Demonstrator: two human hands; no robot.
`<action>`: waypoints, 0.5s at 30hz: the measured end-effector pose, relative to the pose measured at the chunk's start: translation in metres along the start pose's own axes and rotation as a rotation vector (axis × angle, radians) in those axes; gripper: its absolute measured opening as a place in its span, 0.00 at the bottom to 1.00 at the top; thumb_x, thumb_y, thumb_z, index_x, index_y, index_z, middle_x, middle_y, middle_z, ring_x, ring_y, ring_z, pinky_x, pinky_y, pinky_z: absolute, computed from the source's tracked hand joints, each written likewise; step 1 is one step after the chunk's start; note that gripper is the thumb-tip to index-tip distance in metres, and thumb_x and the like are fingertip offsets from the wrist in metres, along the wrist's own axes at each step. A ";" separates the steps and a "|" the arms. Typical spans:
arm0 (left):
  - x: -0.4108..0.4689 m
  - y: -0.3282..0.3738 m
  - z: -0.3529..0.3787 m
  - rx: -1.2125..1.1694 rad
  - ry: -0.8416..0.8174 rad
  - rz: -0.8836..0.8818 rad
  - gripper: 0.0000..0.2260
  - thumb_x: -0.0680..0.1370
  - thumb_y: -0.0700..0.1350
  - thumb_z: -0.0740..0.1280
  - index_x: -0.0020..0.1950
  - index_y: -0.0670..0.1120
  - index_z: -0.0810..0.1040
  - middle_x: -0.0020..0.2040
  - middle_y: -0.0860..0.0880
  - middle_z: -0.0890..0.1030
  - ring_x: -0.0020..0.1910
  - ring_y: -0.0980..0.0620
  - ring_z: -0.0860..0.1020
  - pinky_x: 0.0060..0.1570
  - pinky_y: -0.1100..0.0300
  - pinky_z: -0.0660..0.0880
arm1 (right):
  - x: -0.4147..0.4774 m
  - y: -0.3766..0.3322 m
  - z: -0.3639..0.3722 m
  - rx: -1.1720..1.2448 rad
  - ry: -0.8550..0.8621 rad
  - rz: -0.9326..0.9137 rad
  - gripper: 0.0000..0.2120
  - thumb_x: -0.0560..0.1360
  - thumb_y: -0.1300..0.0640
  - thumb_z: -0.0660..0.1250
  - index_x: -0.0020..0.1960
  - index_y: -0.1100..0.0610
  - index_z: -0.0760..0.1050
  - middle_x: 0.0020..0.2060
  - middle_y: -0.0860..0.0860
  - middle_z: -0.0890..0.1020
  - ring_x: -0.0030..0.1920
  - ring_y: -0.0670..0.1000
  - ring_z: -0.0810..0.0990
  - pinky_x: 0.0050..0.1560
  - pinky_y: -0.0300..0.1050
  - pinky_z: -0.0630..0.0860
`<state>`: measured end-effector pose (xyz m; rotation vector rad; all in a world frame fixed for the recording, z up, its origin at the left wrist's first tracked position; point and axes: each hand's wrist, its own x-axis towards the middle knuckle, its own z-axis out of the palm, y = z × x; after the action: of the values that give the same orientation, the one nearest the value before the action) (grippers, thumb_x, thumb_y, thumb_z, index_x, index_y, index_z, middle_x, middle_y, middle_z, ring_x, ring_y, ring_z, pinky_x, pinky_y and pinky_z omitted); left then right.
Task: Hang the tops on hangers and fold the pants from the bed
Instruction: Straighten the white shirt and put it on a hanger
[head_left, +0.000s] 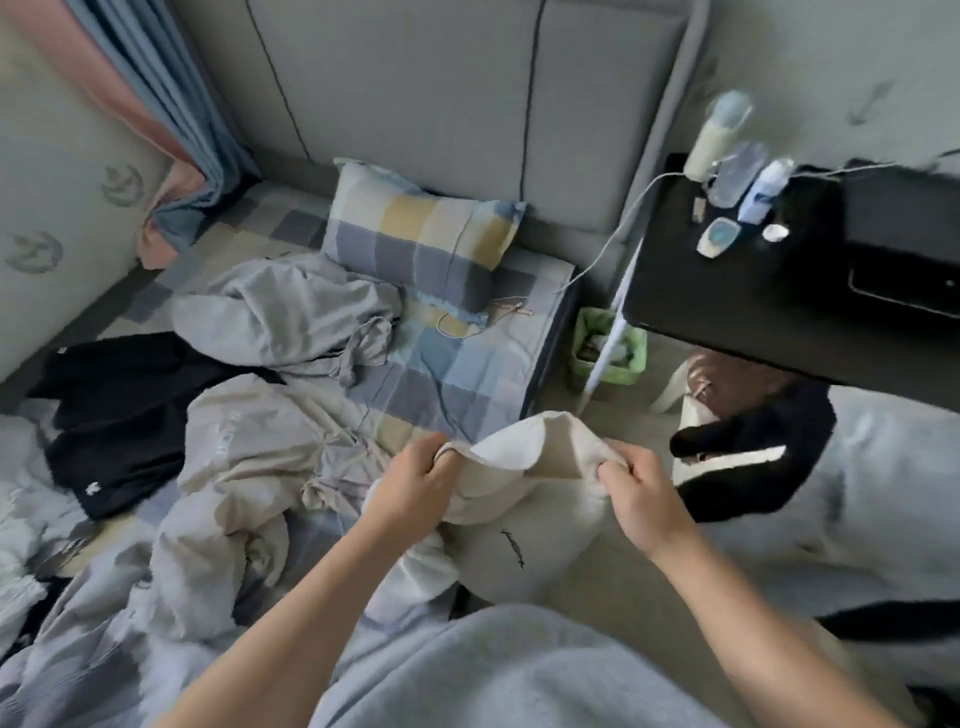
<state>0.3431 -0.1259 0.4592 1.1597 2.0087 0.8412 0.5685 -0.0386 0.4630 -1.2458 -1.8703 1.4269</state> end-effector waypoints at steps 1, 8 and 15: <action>-0.002 0.010 0.014 -0.007 -0.044 0.025 0.13 0.78 0.46 0.59 0.34 0.48 0.65 0.30 0.55 0.67 0.31 0.54 0.66 0.35 0.55 0.63 | -0.017 0.005 -0.014 0.021 0.052 0.012 0.13 0.69 0.57 0.57 0.27 0.48 0.64 0.23 0.42 0.63 0.26 0.42 0.60 0.29 0.37 0.57; -0.051 0.086 0.143 -0.031 -0.317 0.214 0.10 0.69 0.51 0.56 0.28 0.56 0.71 0.25 0.59 0.70 0.27 0.60 0.67 0.28 0.66 0.63 | -0.169 0.049 -0.116 0.105 0.453 0.106 0.11 0.68 0.58 0.57 0.30 0.55 0.58 0.27 0.48 0.61 0.30 0.47 0.59 0.30 0.45 0.55; -0.120 0.162 0.259 -0.082 -0.504 0.413 0.10 0.71 0.51 0.56 0.31 0.50 0.63 0.27 0.57 0.65 0.28 0.58 0.62 0.28 0.64 0.61 | -0.308 0.073 -0.194 0.148 0.811 0.187 0.11 0.68 0.54 0.59 0.32 0.53 0.57 0.30 0.48 0.60 0.33 0.48 0.59 0.34 0.47 0.54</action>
<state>0.6708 -0.1170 0.4650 1.5834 1.3370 0.7224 0.8970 -0.2069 0.5084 -1.6275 -1.1031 0.8980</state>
